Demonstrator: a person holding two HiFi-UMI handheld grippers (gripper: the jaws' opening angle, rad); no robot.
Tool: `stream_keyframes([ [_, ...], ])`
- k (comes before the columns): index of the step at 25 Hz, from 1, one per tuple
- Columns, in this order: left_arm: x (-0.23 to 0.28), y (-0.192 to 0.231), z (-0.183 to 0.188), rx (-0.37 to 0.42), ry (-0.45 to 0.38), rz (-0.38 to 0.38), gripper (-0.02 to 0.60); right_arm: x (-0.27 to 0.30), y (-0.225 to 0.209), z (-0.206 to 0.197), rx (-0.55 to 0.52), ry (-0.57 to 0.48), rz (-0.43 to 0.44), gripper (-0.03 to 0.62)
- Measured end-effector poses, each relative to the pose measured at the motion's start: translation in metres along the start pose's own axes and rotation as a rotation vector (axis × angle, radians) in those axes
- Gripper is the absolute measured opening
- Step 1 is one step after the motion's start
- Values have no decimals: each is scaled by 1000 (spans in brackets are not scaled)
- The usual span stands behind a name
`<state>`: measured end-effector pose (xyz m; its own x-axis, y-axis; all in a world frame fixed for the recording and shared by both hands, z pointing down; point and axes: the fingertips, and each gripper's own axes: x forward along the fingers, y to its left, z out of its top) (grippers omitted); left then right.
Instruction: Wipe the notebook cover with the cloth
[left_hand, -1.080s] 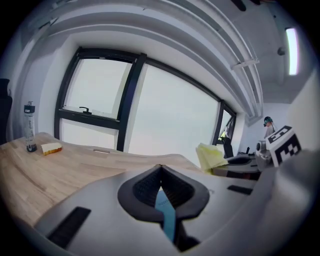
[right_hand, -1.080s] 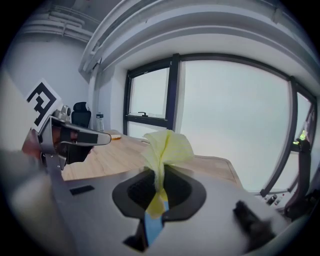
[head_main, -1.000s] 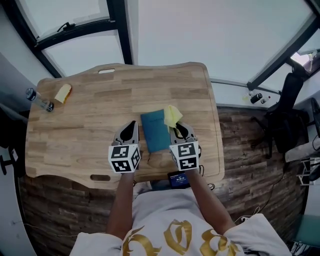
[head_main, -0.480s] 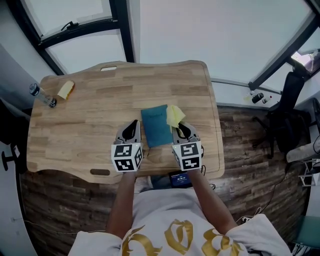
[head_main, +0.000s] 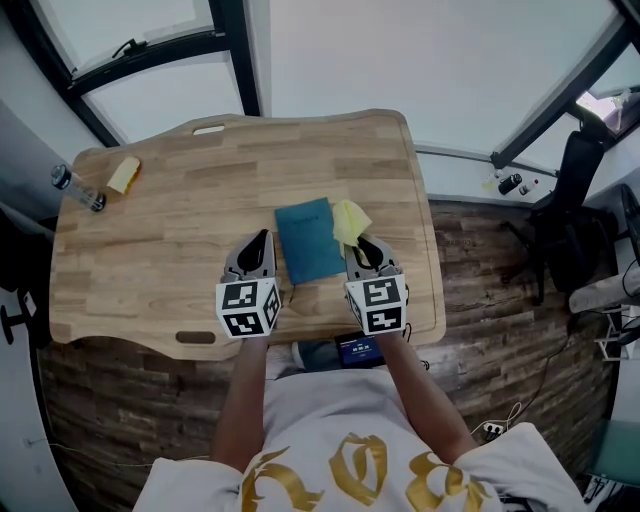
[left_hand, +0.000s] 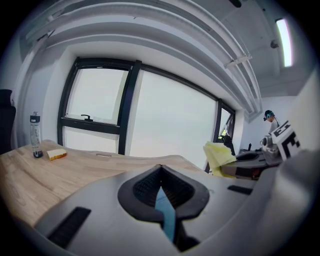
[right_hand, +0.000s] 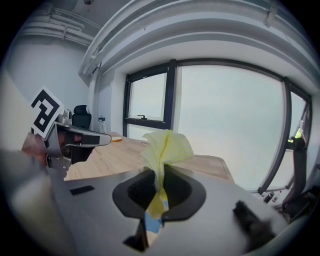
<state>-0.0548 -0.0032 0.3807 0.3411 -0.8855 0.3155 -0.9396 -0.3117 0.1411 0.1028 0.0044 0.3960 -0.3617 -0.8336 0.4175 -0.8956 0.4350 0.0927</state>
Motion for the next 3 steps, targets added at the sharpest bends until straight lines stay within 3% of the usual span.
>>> stream_keyframes([
  [3,2,2,2,10,-3,4,12,1,-5,3,1,-10,-12,38],
])
